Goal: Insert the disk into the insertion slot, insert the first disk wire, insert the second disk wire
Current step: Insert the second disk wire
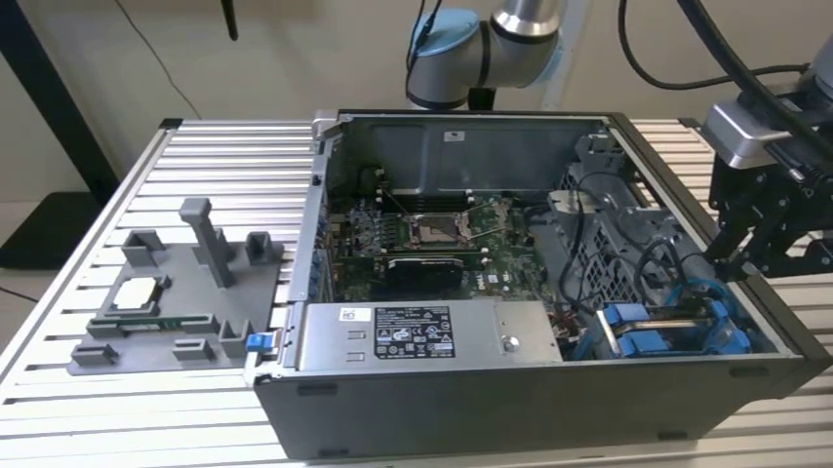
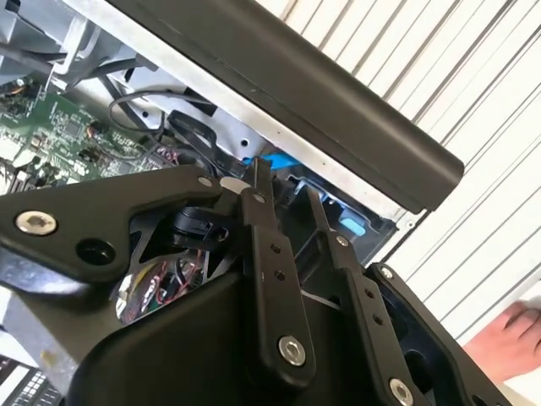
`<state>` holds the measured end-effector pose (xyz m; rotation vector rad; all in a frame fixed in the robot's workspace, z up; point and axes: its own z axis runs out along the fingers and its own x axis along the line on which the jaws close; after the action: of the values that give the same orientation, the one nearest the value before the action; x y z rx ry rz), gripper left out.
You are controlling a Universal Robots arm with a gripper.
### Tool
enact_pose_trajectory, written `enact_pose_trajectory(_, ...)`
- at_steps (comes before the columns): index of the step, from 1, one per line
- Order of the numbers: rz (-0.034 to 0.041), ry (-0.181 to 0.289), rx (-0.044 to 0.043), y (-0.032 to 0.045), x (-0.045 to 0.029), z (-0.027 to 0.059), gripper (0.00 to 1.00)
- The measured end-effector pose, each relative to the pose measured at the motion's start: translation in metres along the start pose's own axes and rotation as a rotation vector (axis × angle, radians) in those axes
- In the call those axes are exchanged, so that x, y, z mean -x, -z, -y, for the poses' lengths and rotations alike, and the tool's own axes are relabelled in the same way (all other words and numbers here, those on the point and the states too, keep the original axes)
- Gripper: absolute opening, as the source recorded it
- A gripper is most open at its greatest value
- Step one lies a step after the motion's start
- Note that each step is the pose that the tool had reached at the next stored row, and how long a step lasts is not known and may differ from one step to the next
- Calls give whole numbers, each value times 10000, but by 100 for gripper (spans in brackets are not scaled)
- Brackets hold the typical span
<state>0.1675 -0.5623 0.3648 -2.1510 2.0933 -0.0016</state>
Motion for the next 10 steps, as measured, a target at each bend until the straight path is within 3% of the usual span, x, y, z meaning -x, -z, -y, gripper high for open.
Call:
enact_pose_trajectory(3,120,-10,-4,-15,-1,-1,100)
enact_pose_trajectory(8,193,-17,-7,-18,-2,-2,100)
enact_pose_trajectory(10,258,-23,-9,-19,-2,-2,100)
